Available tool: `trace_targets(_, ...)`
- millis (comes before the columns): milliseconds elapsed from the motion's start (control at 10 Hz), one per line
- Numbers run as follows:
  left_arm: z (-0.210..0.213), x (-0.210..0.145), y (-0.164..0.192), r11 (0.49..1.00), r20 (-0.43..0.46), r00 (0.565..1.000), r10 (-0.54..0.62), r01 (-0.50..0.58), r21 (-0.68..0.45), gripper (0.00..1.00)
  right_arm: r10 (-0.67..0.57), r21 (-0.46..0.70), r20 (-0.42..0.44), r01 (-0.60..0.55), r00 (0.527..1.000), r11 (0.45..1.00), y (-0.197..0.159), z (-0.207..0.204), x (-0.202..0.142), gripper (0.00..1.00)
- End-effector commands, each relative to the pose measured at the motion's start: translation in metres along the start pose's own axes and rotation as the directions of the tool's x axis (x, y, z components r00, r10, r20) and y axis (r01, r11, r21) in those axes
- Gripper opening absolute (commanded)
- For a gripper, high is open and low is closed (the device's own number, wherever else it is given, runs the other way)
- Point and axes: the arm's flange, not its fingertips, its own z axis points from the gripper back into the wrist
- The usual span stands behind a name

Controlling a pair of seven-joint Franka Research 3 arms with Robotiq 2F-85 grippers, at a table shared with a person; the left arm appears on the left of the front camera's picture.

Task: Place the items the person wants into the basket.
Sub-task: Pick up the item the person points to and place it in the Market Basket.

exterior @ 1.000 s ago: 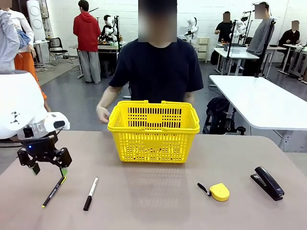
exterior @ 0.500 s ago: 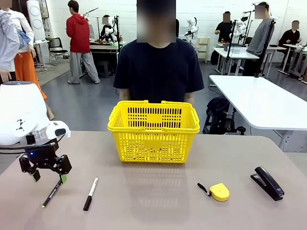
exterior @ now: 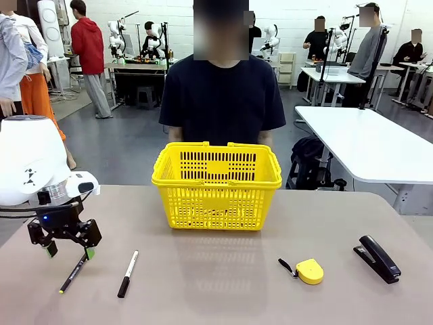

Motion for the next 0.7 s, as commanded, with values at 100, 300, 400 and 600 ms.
trace_targets(100, -0.02, 0.0, -0.005, 0.997, 0.014, 0.998, -0.064, 0.064, 0.03, 1.0, 0.012, 0.014, 0.017, -0.012, 1.0, 1.0, 0.001, 0.0, 0.002, 1.0)
trace_targets(300, -0.03, 0.0, -0.009, 0.997, 0.026, 0.997, -0.072, 0.071, 0.042, 1.0, 0.012, 0.014, 0.017, -0.012, 1.0, 1.0, 0.001, 0.0, 0.002, 1.0)
trace_targets(400, -0.036, 0.001, -0.009, 0.997, 0.03, 0.997, -0.067, 0.065, 0.05, 1.0, 0.012, 0.014, 0.017, -0.012, 1.0, 1.0, 0.001, 0.0, 0.002, 1.0)
trace_targets(600, -0.043, 0.003, -0.01, 0.998, 0.036, 0.998, -0.053, 0.051, 0.046, 1.0, 0.012, 0.014, 0.017, -0.012, 1.0, 1.0, 0.001, 0.0, 0.002, 1.0)
